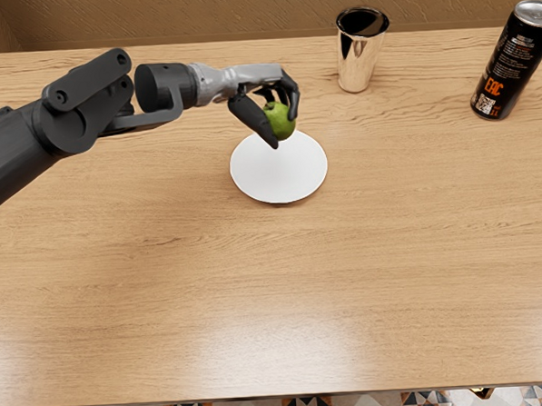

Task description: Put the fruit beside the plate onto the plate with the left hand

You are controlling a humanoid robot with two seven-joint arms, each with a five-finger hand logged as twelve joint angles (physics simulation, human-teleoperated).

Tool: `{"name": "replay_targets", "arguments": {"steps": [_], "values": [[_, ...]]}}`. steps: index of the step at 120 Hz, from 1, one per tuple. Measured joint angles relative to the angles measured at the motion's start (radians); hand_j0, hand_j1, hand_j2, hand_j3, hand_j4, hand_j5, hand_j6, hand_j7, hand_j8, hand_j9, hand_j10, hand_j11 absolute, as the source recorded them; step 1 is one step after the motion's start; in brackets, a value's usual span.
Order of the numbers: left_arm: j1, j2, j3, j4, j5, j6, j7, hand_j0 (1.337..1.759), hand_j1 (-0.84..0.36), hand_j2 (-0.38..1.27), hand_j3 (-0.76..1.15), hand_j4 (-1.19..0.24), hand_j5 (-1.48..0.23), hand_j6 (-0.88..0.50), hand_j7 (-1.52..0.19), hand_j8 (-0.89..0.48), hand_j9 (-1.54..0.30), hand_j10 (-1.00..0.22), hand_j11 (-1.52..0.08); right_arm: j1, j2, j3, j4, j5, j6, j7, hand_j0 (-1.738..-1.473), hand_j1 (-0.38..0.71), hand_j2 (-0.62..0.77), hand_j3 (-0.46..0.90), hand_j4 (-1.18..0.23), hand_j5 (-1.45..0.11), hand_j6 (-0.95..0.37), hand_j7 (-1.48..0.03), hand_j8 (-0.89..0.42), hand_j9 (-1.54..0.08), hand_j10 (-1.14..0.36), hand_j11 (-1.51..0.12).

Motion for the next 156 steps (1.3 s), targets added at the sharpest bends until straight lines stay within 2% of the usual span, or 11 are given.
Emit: {"name": "replay_targets", "arguments": {"steps": [14, 21, 43, 77, 91, 102, 113, 122, 140, 146, 156], "values": [[0.016, -0.011, 0.000, 0.019, -0.052, 0.025, 0.001, 1.651, -0.30, 0.36, 0.00, -0.69, -1.04, -0.40, -1.00, -0.36, -1.00, -0.54, -0.99, 0.000, 0.000, 0.000, 0.000, 0.000, 0.000, 0.000, -1.658, -0.31, -0.01, 0.00, -0.03, -0.04, -0.03, -0.04, -0.03, -0.04, -0.03, -0.04], [0.022, -0.012, -0.001, 0.025, -0.100, 0.050, 0.001, 1.653, -0.26, 0.30, 0.00, -0.63, -0.93, -0.41, -0.89, -0.38, -0.89, -0.53, -0.88, 0.001, 0.000, 0.000, 0.001, -0.001, 0.000, 0.000, -1.658, -0.31, -0.01, 0.00, -0.03, -0.04, -0.03, -0.04, -0.03, -0.04, -0.03, -0.04], [0.025, -0.012, -0.002, 0.028, -0.200, 0.080, 0.002, 1.656, -0.13, 0.16, 0.00, -0.45, -0.63, -0.36, -0.62, -0.35, -0.62, -0.40, -0.61, 0.001, 0.000, 0.000, 0.000, -0.001, 0.000, 0.000, -1.658, -0.31, -0.01, 0.00, -0.03, -0.04, -0.03, -0.04, -0.03, -0.04, -0.03, -0.04], [0.030, -0.012, -0.003, 0.025, -0.241, 0.085, 0.003, 1.658, -0.01, 0.08, 0.00, -0.32, -0.42, -0.29, -0.42, -0.29, -0.42, -0.30, -0.42, 0.003, 0.000, 0.000, 0.000, -0.002, 0.000, 0.000, -1.658, -0.31, -0.01, 0.00, -0.03, -0.04, -0.03, -0.04, -0.03, -0.04, -0.03, -0.04], [0.090, 0.014, -0.003, -0.037, -0.370, 0.073, 0.003, 1.658, 0.14, 0.05, 0.00, -0.18, -0.24, -0.17, -0.24, -0.17, -0.24, -0.18, -0.24, 0.003, 0.000, 0.000, 0.000, -0.002, 0.000, 0.000, -1.658, -0.31, -0.01, 0.00, -0.03, -0.04, -0.03, -0.04, -0.03, -0.04, -0.03, -0.04], [0.130, 0.128, -0.004, -0.123, -0.482, 0.000, 0.009, 1.658, 0.22, 0.03, 0.00, -0.12, -0.16, -0.11, -0.15, -0.11, -0.15, -0.11, -0.15, 0.003, 0.000, 0.000, 0.000, -0.002, 0.000, 0.000, -1.658, -0.31, -0.01, 0.00, -0.03, -0.04, -0.03, -0.04, -0.03, -0.04, -0.03, -0.04], [0.185, 0.244, -0.003, -0.235, -0.609, -0.089, 0.054, 1.658, 0.26, 0.02, 0.00, -0.08, -0.10, -0.07, -0.10, -0.07, -0.10, -0.07, -0.10, 0.003, 0.000, 0.000, 0.001, -0.002, 0.000, 0.000, -1.658, -0.31, -0.01, 0.00, -0.03, -0.04, -0.03, -0.04, -0.03, -0.04, -0.03, -0.04], [0.210, 0.367, -0.004, -0.362, -0.680, -0.135, 0.088, 1.658, 0.29, 0.02, 0.00, -0.05, -0.07, -0.05, -0.07, -0.05, -0.07, -0.05, -0.07, 0.003, 0.000, 0.000, 0.001, -0.001, 0.000, 0.000, -1.658, -0.31, -0.01, 0.00, -0.03, -0.04, -0.03, -0.04, -0.03, -0.04, -0.03, -0.04], [0.234, 0.556, -0.008, -0.562, -0.810, -0.170, 0.193, 1.658, 0.30, 0.01, 0.00, -0.04, -0.05, -0.04, -0.05, -0.04, -0.05, -0.04, -0.05, 0.003, 0.000, 0.001, 0.002, 0.000, 0.000, 0.000, -1.658, -0.31, -0.01, 0.00, -0.03, -0.04, -0.03, -0.04, -0.03, -0.04, -0.03, -0.04], [0.256, 0.617, -0.006, -0.609, -0.874, -0.174, 0.222, 1.658, 0.31, 0.01, 0.00, -0.03, -0.04, -0.03, -0.04, -0.03, -0.04, -0.03, -0.04, 0.003, 0.000, 0.002, 0.002, 0.001, 0.000, 0.000, -1.658, -0.31, -0.01, 0.00, -0.03, -0.04, -0.03, -0.04, -0.03, -0.04, -0.03, -0.04], [0.270, 0.710, -0.005, -0.651, -0.951, -0.178, 0.310, 1.658, 0.33, 0.01, 0.00, -0.02, -0.03, -0.02, -0.03, -0.02, -0.03, -0.02, -0.03, 0.003, 0.000, 0.003, 0.007, 0.003, 0.000, 0.000, -1.658, -0.31, -0.01, 0.00, -0.03, -0.04, -0.03, -0.04, -0.03, -0.04, -0.03, -0.04]]}}
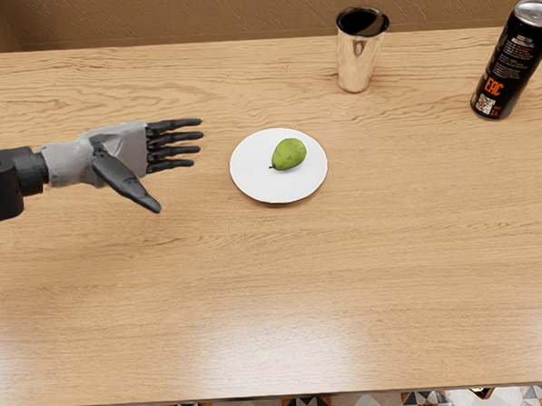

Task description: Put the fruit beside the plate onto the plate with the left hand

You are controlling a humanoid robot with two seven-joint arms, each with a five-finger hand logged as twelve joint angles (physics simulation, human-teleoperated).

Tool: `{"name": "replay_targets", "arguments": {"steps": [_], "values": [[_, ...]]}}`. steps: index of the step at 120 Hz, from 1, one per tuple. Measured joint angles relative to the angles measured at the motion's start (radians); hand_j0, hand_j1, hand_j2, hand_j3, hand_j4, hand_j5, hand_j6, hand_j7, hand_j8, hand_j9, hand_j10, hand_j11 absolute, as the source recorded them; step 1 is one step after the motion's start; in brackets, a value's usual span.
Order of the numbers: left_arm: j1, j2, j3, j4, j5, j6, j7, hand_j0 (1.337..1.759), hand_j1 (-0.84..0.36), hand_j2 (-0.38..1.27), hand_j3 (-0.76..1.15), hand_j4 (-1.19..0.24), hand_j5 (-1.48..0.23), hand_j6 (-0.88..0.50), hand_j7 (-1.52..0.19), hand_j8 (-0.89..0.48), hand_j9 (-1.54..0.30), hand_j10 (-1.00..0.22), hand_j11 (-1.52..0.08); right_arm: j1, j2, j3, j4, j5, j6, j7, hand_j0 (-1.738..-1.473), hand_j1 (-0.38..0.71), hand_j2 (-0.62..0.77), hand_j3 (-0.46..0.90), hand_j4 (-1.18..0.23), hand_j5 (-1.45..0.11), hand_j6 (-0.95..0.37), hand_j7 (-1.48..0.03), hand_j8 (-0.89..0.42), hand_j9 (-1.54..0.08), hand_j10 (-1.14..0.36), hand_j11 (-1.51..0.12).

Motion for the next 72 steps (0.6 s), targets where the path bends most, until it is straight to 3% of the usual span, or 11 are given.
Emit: {"name": "replay_targets", "arguments": {"steps": [14, 32, 39, 52, 72], "values": [[0.018, 0.077, 0.000, -0.021, -0.059, -0.002, 0.086, 1.658, 0.34, 0.00, 0.00, -0.01, -0.02, -0.01, -0.02, -0.01, -0.02, -0.01, -0.02, 0.000, 0.000, 0.000, 0.012, 0.001, 0.000, -0.001, -1.658, -0.31, -0.01, 0.00, -0.03, -0.04, -0.03, -0.04, -0.03, -0.04, -0.03, -0.04], [0.039, 0.152, 0.000, -0.025, -0.187, -0.003, 0.306, 1.658, 0.34, 0.00, 0.00, 0.00, -0.01, 0.00, -0.01, 0.00, -0.01, 0.00, -0.01, 0.000, 0.000, -0.001, 0.028, 0.001, 0.000, 0.000, -1.658, -0.31, -0.01, 0.00, -0.03, -0.04, -0.03, -0.04, -0.03, -0.04, -0.03, -0.04], [0.043, 0.158, 0.000, -0.024, -0.239, -0.003, 0.365, 1.658, 0.34, 0.00, 0.00, 0.00, -0.01, 0.00, -0.01, 0.00, -0.01, 0.00, -0.01, 0.000, 0.000, -0.001, 0.030, 0.001, 0.000, 0.000, -1.658, -0.31, -0.01, 0.00, -0.03, -0.04, -0.03, -0.04, -0.03, -0.04, -0.03, -0.04], [0.042, 0.201, -0.001, -0.024, -0.286, -0.004, 0.416, 1.658, 0.35, 0.00, 0.00, 0.00, 0.00, 0.00, 0.00, 0.00, 0.00, 0.00, 0.00, 0.000, 0.000, -0.002, 0.032, 0.001, 0.001, 0.000, -1.658, -0.31, -0.01, 0.00, -0.03, -0.04, -0.03, -0.04, -0.03, -0.04, -0.03, -0.04], [0.037, 0.227, -0.007, -0.029, -0.326, -0.004, 0.438, 1.658, 0.35, 0.00, 0.00, 0.00, 0.00, 0.00, 0.00, 0.00, 0.00, 0.00, 0.00, 0.000, 0.000, -0.002, 0.034, 0.001, 0.005, 0.000, -1.658, -0.31, -0.01, 0.00, -0.03, -0.04, -0.03, -0.04, -0.03, -0.04, -0.03, -0.04]]}}
